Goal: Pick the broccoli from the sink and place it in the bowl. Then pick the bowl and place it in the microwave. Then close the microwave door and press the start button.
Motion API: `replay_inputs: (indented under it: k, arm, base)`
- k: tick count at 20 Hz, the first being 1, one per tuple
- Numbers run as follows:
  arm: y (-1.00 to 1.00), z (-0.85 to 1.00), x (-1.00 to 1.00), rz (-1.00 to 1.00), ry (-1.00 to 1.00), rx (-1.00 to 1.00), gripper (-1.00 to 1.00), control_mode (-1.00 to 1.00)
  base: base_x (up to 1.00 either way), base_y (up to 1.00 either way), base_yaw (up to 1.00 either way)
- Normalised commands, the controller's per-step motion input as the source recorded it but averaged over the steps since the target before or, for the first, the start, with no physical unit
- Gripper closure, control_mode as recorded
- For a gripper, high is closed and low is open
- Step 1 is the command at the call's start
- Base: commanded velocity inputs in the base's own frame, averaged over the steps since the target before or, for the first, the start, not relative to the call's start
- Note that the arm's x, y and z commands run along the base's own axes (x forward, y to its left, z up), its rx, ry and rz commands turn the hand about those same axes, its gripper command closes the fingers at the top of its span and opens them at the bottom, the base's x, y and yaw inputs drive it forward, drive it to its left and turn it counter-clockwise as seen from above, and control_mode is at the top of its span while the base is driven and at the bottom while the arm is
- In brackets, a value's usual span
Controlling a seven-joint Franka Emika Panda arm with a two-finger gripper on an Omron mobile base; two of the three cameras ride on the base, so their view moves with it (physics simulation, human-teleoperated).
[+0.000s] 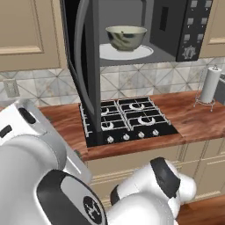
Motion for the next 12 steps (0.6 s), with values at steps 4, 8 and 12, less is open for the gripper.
replay_inputs:
  k: [4,8,12]
  arm:
    - [0.06,-0.50,1.00,-0.20,0.00,0.00,-1.00,-1.00]
    - [0.00,-0.48,1.00,-0.18,0.00,0.00,-1.00,-1.00]
    - [-0.28,-0.35,0.99,-0.15,0.00,0.01,-1.00,-1.00]
  base:
    - [0.00,0.00,0.00]
    - [0.00,0.00,0.00]
    - [0.00,0.00,0.00]
